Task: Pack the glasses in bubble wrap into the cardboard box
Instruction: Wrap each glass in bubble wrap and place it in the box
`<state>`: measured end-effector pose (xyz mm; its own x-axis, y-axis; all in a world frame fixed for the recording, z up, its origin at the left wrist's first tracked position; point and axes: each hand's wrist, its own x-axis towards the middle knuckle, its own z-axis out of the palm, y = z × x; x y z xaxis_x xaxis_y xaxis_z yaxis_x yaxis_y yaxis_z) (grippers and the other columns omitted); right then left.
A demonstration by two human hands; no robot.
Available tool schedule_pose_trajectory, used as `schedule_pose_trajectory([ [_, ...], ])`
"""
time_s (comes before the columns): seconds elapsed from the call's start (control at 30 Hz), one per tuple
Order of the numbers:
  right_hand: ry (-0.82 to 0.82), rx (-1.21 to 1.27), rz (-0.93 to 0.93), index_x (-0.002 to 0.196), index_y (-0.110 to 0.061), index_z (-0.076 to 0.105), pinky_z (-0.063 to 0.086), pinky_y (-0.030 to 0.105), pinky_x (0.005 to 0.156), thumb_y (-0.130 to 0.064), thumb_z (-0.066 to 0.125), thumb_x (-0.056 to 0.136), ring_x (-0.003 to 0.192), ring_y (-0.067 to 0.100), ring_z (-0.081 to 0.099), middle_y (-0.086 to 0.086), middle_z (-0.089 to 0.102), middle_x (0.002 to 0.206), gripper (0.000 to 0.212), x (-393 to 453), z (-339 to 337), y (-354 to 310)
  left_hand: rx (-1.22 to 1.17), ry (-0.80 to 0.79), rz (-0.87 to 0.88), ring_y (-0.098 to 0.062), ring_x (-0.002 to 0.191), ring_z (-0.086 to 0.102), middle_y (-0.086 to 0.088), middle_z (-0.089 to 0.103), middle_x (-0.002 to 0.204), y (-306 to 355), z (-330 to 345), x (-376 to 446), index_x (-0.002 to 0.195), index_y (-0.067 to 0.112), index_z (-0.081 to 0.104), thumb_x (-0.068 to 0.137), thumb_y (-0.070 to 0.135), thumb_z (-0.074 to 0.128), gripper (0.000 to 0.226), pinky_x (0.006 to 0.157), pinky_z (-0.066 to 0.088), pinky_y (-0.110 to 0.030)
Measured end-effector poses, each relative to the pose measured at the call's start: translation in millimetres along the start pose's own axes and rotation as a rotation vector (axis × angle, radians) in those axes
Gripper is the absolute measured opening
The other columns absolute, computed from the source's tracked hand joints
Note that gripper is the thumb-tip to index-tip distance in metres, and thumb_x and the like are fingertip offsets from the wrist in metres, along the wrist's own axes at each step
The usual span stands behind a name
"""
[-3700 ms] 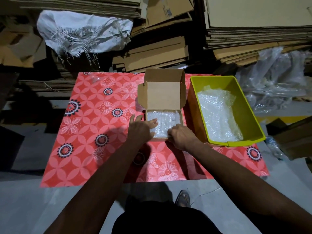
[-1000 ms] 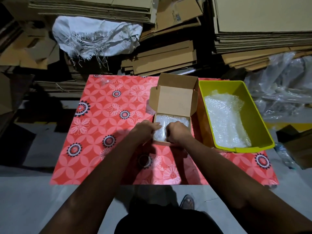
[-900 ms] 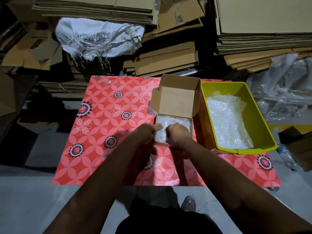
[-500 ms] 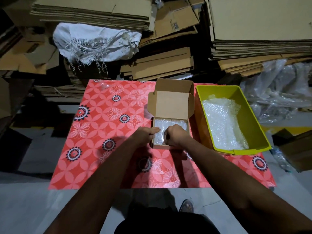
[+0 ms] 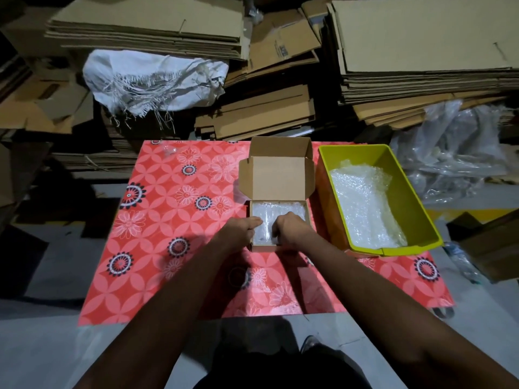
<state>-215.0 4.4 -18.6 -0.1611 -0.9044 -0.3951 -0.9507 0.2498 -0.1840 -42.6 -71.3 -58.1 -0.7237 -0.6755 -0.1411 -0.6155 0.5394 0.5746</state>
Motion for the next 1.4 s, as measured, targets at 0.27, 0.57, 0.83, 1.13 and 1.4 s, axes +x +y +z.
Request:
schedule_pose_trajectory([
  [0.27,0.108,-0.074,0.067,0.092,-0.018,0.067,0.047,0.027,0.067,-0.012,0.067,0.081,0.089,0.031,0.069,0.009,0.069,0.095,0.012,-13.6,1.1,30.4,0.139,0.005,-0.016,-0.026,0.141,0.037,-0.001,0.05,0.15,12.7,-6.7,14.9,0.142,0.018,0.056,0.097,0.02,0.052,0.045,0.117,0.027,-0.035],
  [0.57,-0.014,0.019,0.015,0.089,-0.017,0.073,0.052,0.025,0.072,-0.008,0.072,0.077,0.088,0.024,0.071,0.005,0.075,0.092,0.015,-4.6,-7.6,47.3,0.084,0.118,-0.067,-0.033,0.133,0.048,-0.019,0.056,0.137,7.0,13.8,6.6,0.135,0.0,0.059,0.09,0.005,0.063,0.045,0.099,0.036,-0.011],
  [0.83,0.135,0.124,-0.03,0.114,-0.009,0.067,0.055,0.026,0.079,-0.003,0.069,0.081,0.093,0.026,0.069,0.01,0.066,0.111,0.033,-1.7,-3.1,51.0,0.03,0.119,-0.036,-0.029,0.144,0.035,-0.012,0.048,0.15,13.7,9.2,10.3,0.141,0.013,0.056,0.079,-0.004,0.064,0.065,0.114,0.037,-0.043],
  [1.13,0.133,0.118,0.12,0.131,-0.002,0.046,0.042,0.028,0.071,-0.012,0.064,0.089,0.105,0.033,0.064,0.017,0.064,0.117,0.047,-2.5,0.5,51.3,0.226,-0.03,-0.076,-0.019,0.152,0.019,0.014,0.032,0.16,19.8,3.6,7.2,0.153,0.032,0.038,0.087,0.012,0.058,0.072,0.112,0.033,-0.05],
  [1.4,0.0,0.058,0.086,0.132,0.004,0.047,0.048,0.031,0.079,-0.02,0.065,0.084,0.112,0.035,0.063,0.02,0.062,0.123,0.057,-1.1,-8.1,46.4,0.271,-0.217,-0.17,-0.013,0.154,-0.003,0.014,0.004,0.167,30.1,-4.5,6.3,0.16,0.031,0.009,0.094,0.011,0.042,0.076,0.12,0.013,-0.052],
])
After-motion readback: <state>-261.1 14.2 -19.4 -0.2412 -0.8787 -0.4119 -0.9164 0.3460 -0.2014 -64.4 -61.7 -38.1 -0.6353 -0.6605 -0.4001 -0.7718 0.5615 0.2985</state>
